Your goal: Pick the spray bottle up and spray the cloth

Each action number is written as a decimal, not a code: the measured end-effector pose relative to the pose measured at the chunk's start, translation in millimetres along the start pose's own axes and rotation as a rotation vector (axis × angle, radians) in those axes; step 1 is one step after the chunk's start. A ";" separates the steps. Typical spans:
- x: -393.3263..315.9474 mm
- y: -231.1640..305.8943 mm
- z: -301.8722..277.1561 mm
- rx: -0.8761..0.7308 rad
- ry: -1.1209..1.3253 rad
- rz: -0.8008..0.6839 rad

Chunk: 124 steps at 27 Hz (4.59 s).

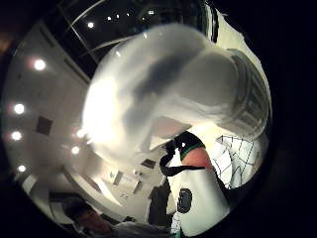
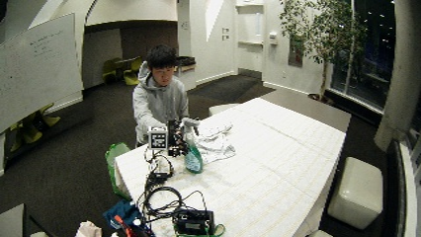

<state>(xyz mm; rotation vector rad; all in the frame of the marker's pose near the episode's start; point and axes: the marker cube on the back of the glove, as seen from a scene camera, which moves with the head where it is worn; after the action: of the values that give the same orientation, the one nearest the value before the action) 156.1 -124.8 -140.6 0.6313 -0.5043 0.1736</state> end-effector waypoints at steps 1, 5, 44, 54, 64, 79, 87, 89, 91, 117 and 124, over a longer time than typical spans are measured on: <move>-0.2 -2.3 1.3 0.004 -0.001 0.009; 0.0 -12.5 4.6 0.036 0.019 0.026; -37.2 61.6 88.5 -1.011 1.323 -0.229; -81.6 68.6 77.9 -0.958 1.364 -0.274; -97.3 67.7 76.9 -0.942 1.396 -0.273; -101.3 102.3 113.1 -1.057 1.109 -0.213; -202.9 123.6 163.6 -1.050 0.621 -0.283; -219.9 130.6 178.5 -1.021 0.503 -0.306; -232.4 138.1 193.8 -0.979 0.373 -0.318; -180.5 218.0 364.0 -1.051 -0.084 -0.170; -171.6 218.1 350.5 -1.131 -0.065 -0.115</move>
<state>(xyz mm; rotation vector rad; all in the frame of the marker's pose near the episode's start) -198.2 -162.9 129.5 -0.4425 -0.5380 -0.2449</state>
